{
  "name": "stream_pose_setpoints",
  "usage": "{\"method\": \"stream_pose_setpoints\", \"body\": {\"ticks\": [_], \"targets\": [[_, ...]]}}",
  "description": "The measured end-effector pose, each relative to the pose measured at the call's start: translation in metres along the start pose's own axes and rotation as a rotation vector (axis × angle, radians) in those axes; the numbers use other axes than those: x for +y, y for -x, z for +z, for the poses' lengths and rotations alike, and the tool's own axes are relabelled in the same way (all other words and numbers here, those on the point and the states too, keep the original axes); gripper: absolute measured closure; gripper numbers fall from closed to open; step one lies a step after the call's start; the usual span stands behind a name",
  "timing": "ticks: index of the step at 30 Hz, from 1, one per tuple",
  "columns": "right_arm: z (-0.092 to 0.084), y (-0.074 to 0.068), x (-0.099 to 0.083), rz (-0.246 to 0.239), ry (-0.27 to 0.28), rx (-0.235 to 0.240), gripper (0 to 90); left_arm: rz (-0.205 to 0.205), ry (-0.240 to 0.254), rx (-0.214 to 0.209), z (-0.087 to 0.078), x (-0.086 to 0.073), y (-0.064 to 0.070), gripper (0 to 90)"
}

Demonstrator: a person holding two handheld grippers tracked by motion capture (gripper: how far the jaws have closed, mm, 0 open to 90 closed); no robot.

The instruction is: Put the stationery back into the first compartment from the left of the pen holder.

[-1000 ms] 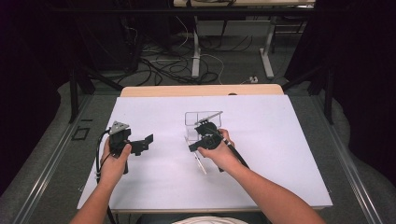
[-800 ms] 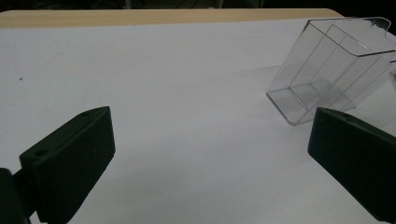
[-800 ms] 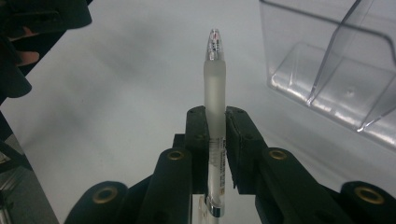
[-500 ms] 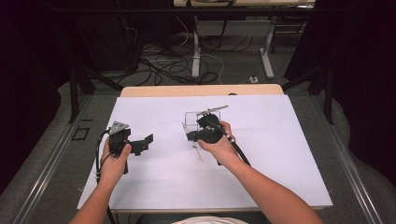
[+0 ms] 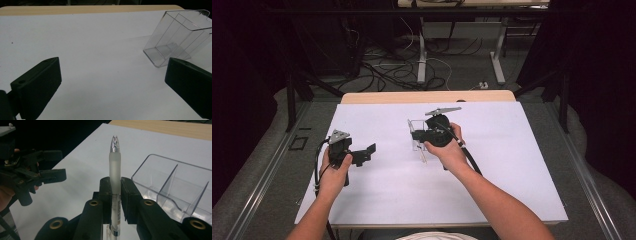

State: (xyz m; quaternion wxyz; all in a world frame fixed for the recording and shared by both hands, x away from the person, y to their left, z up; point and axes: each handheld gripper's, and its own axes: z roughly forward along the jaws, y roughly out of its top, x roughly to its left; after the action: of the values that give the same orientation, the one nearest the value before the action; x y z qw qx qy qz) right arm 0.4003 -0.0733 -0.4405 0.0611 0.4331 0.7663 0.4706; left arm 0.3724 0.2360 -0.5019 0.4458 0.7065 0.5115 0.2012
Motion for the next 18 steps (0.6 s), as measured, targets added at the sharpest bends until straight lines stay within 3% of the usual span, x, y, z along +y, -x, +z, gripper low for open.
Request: {"method": "stream_pose_setpoints", "body": {"ticks": [5, 18], "targets": [[-0.004, 0.003, 0.009, 0.003, 0.037, -0.018, 80.2, 0.001, 0.0, 0.001, 0.0, 0.0, 0.0, 0.5], [-0.007, 0.005, 0.03, -0.015, 0.066, -0.048, 80.2, 0.004, 0.001, 0.004, 0.0, 0.0, 0.0, 0.5]]}}
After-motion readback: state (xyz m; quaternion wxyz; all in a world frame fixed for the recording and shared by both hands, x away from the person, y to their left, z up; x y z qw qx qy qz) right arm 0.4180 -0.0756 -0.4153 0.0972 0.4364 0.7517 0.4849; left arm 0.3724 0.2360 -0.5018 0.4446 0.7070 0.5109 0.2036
